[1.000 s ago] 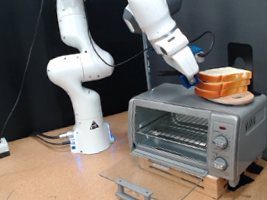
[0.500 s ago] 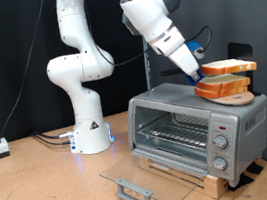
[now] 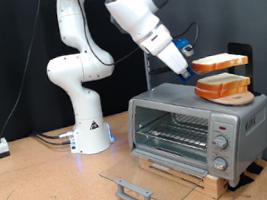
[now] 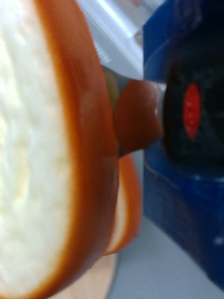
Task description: Make a piece of toast with the oven
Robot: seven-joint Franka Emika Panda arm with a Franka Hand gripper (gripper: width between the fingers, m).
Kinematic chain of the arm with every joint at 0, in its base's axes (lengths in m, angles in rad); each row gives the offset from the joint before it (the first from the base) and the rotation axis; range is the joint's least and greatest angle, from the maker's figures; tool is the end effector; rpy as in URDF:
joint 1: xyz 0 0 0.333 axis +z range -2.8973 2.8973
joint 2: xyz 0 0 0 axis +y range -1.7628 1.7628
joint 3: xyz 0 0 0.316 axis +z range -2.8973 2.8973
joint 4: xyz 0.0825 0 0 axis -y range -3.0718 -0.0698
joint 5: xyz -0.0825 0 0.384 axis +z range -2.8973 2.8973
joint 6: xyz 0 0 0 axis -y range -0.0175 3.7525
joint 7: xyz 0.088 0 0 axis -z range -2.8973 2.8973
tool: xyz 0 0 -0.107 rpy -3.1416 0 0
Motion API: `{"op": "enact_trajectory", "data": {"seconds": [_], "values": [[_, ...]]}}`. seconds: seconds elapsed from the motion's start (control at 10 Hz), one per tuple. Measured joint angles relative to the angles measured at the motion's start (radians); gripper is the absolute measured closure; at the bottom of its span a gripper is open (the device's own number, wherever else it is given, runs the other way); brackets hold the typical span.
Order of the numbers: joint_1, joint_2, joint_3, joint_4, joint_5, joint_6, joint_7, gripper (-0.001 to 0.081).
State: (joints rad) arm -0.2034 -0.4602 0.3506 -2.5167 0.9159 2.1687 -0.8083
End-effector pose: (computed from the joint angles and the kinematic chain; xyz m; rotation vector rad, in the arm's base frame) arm 0.4131 0.0961 0.4470 -2.5022 -0.5529 -0.4259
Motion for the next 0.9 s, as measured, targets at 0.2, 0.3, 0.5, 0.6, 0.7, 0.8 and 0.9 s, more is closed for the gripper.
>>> {"op": "enact_trajectory", "data": {"seconds": [0.2,0.3,0.5,0.6,0.7,0.8,0.9], "values": [[-0.029,-0.020,-0.044,-0.007,-0.057,-0.025,-0.027,0.0412],[-0.038,-0.026,-0.047,-0.009,-0.082,-0.030,-0.029,0.0412],[-0.038,-0.023,-0.055,-0.010,-0.075,-0.036,-0.031,0.0412],[-0.043,-0.022,-0.080,-0.011,-0.081,-0.062,-0.053,0.0412],[-0.054,-0.022,-0.114,-0.012,-0.094,-0.096,-0.096,0.0412],[-0.068,-0.022,-0.150,-0.012,-0.113,-0.132,-0.139,0.0412],[-0.082,-0.022,-0.183,-0.011,-0.137,-0.165,-0.179,0.0412]]}}
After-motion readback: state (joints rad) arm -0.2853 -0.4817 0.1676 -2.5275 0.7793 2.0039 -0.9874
